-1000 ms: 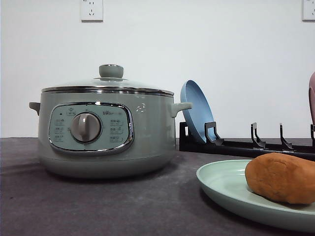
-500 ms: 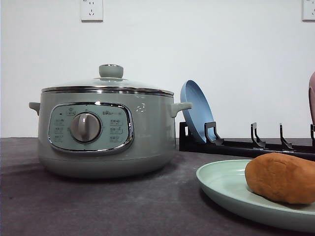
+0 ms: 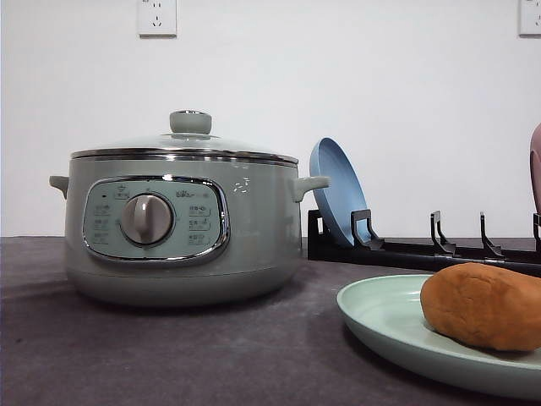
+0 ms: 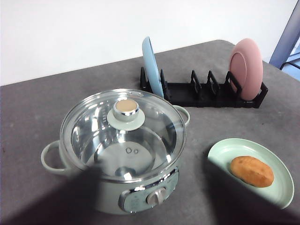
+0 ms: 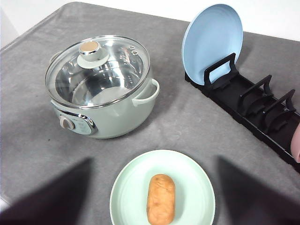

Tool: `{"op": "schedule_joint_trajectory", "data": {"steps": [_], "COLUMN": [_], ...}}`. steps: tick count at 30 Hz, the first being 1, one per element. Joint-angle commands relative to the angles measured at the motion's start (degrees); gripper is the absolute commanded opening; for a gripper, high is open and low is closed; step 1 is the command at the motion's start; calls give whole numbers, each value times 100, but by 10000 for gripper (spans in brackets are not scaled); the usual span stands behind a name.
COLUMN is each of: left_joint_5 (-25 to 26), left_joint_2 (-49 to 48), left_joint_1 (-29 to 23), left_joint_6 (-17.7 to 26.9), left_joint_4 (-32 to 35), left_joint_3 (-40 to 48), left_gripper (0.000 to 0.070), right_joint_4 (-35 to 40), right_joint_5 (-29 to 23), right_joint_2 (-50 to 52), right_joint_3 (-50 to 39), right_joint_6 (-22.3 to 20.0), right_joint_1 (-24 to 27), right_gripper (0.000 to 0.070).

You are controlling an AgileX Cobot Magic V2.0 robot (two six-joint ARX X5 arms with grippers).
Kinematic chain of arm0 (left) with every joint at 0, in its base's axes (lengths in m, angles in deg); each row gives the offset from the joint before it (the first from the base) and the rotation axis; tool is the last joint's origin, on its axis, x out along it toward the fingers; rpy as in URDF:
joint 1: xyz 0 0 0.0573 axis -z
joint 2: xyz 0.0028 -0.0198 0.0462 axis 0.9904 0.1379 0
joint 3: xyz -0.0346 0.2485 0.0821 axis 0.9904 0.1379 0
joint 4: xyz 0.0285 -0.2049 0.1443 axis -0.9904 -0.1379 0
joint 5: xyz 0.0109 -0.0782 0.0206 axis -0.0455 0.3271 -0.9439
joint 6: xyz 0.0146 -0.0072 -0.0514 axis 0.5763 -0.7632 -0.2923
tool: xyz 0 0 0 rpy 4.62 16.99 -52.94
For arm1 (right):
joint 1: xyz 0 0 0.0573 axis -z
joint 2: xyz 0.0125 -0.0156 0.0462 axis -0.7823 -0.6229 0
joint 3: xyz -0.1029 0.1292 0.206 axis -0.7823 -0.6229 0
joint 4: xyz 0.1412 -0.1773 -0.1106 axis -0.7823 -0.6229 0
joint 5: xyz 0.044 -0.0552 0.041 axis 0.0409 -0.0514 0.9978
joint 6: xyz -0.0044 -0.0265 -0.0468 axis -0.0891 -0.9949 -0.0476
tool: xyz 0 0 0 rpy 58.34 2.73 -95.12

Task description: Transfer potato from steamer to green plate

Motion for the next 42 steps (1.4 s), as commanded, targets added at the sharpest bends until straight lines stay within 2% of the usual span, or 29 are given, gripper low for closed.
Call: {"op": "schedule_joint_trajectory", "data": {"steps": [1,22,25,28,31,34,39,42], "left_joint_5": [-11,-11,-11,-9,-13,-15,-15,-15], "left_joint_2": [42,-20,-65,-170,-470,-888,-1735,-2228], "left_joint_1": [31,5,-460,-1290,-2148,-2798,-3299,-3402], "left_joint_6": [14,-14,157,160,167,174,158,157], "left_joint_4": [17,3,-34,51,583,1567,3143,3612], "left_joint_3": [-77,-65,-58,74,561,1429,3223,4146], "left_gripper": [3,0,0,0,0,0,0,0], "right_joint_4": [38,35,35,35,35,35,35,35], "right_joint_5": [2,-2,0,-1,-2,-2,1,-3], "right_joint_2": [-22,-12,-12,-12,-12,-12,-12,-12], "right_joint_3": [96,96,96,96,96,96,96,96], "right_joint_6": [-39,-38,-38,-38,-38,-38,-38,-38], "right_joint_1": [-39,-39,-39,-39,-39,-39,-39,-39], "right_gripper": [21,22,22,22,22,22,22,22]}}
